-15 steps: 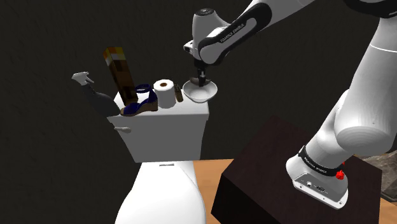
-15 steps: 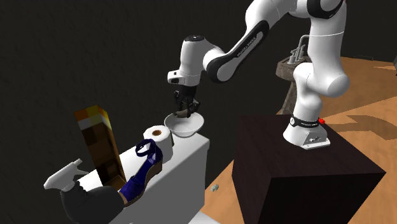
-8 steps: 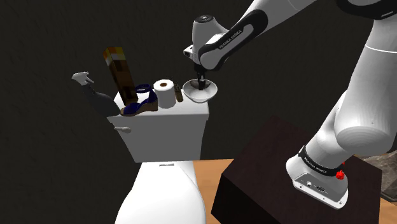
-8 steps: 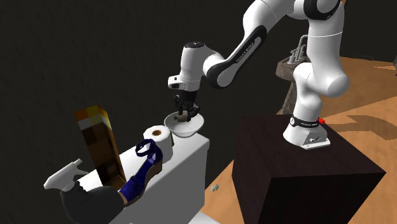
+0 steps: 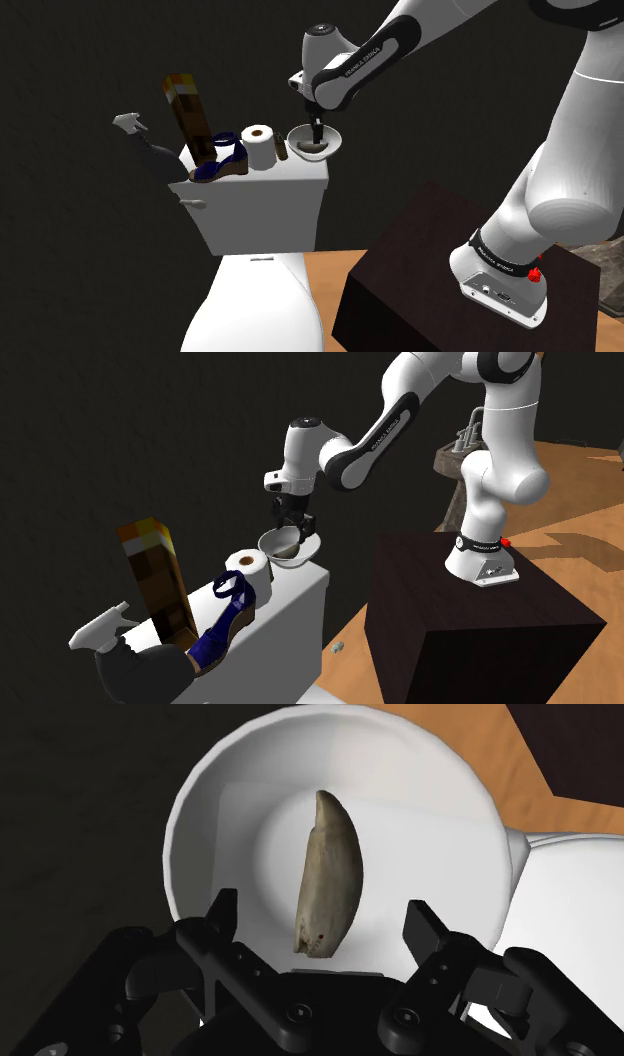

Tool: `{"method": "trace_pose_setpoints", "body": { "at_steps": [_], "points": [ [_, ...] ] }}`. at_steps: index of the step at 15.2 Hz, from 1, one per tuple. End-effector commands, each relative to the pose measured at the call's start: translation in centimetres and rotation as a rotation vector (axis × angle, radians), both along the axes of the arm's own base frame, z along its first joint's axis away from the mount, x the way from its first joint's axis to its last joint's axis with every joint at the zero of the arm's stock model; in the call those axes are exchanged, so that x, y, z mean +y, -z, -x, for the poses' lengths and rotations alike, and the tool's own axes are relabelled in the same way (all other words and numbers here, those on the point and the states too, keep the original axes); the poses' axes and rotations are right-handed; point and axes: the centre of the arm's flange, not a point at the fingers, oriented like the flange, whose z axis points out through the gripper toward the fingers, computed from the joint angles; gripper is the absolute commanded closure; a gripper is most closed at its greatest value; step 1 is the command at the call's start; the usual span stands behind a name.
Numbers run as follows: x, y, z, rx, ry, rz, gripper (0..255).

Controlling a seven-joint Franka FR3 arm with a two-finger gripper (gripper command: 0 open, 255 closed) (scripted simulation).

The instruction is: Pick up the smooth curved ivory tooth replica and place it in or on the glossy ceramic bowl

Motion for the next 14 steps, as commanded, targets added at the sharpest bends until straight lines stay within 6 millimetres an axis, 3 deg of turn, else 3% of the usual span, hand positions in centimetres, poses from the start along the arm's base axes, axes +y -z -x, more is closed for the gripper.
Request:
{"method": "trace_pose_setpoints", "body": {
  "at_steps": [1,2,6,14],
  "points": [
    [0.0,0.0,0.0,0.000,0.000,0.000,0],
    [0.0,0.0,0.0,0.000,0.000,0.000,0],
    [0.7,-4.9,0.7,0.000,0.000,0.000,0],
    [0.7,-4.9,0.7,0.000,0.000,0.000,0]
  ]
}}
